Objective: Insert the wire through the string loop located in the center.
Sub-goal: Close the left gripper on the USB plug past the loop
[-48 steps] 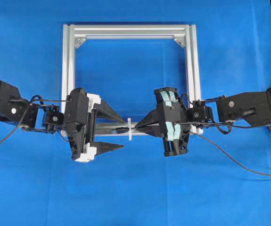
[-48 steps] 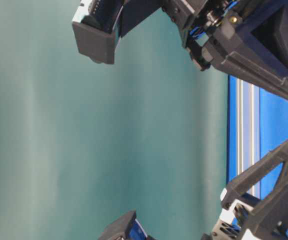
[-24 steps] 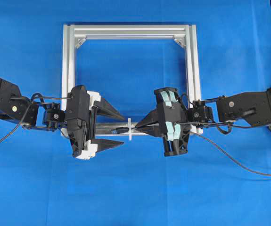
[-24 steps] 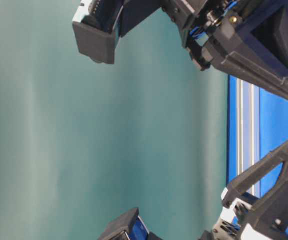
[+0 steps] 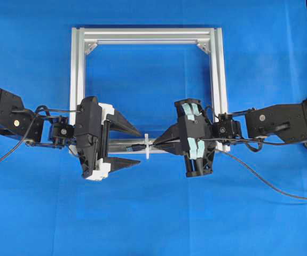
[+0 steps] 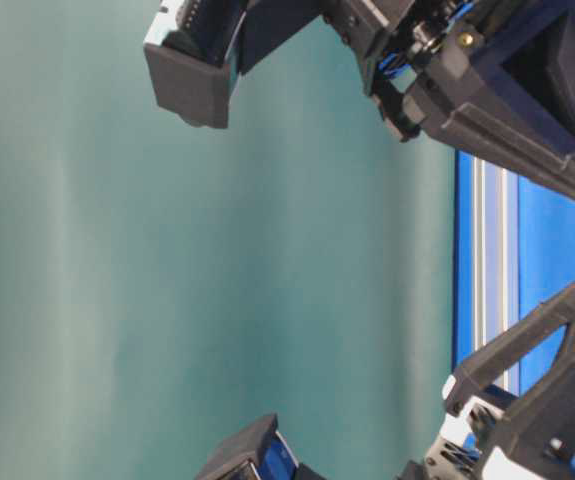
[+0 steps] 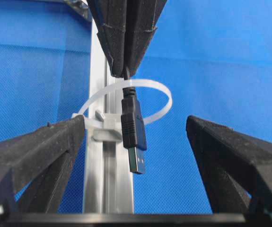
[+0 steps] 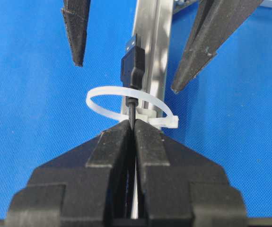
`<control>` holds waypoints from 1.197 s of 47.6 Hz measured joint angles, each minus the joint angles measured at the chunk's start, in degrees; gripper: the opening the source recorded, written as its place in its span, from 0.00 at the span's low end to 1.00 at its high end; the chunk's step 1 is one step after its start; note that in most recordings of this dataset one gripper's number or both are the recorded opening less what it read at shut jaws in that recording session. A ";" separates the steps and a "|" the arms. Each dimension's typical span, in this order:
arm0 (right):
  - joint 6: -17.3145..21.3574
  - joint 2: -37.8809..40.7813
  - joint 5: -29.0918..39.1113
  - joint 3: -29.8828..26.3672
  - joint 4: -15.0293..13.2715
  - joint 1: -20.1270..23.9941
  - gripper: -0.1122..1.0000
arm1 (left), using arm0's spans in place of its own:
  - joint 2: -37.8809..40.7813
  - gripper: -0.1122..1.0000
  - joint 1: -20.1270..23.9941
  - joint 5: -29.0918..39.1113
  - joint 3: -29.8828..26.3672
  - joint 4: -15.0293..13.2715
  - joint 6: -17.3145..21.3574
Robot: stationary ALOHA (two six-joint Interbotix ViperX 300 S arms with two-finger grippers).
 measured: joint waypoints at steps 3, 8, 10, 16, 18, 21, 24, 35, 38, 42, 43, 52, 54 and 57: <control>0.00 0.09 -0.09 0.00 0.00 0.00 0.08 | 0.00 0.91 0.00 0.18 -0.09 -0.09 -0.09; 0.00 0.09 -0.09 0.00 0.00 0.09 0.08 | 0.00 0.81 0.00 1.76 -0.35 -0.09 -0.79; 0.09 0.00 0.00 0.00 0.00 0.00 0.08 | 0.00 0.72 0.00 2.64 -0.62 0.00 -1.49; 0.00 0.09 0.00 -0.09 -0.09 0.00 0.08 | 0.00 0.36 0.09 3.78 -1.05 0.00 -2.02; -0.09 0.09 0.00 0.00 -0.09 0.00 0.08 | 0.00 0.26 0.09 3.78 -1.14 0.00 -2.11; -0.18 0.09 0.00 0.00 -0.26 0.00 0.08 | 0.00 0.17 0.18 3.87 -1.14 0.00 -2.29; -0.18 0.09 0.00 0.00 -0.35 0.00 0.08 | 0.00 0.17 0.18 3.87 -1.14 0.00 -2.37; -0.18 0.09 0.00 0.00 -0.44 0.00 0.08 | 0.00 0.17 0.18 4.13 -1.23 0.00 -2.37; -0.18 0.09 0.00 -0.09 -0.53 0.00 0.08 | 0.00 0.17 0.18 4.04 -1.23 0.00 -2.37; -0.18 0.09 0.09 0.00 -0.53 0.00 0.08 | 0.00 0.17 0.18 4.13 -1.23 -0.09 -2.37; -0.09 0.09 0.09 0.00 -0.53 0.00 0.08 | 0.00 0.17 0.18 4.13 -1.23 -0.09 -2.37; -0.09 0.00 0.44 0.00 -0.53 0.00 0.37 | 0.00 0.17 0.18 4.13 -1.23 0.00 -2.37; 0.00 0.09 0.44 0.00 -0.53 0.00 0.49 | 0.00 0.17 0.18 4.13 -1.23 -0.09 -2.46; 0.00 0.00 0.53 0.00 -0.53 0.00 0.67 | 0.00 0.17 0.18 4.13 -1.23 -0.09 -2.37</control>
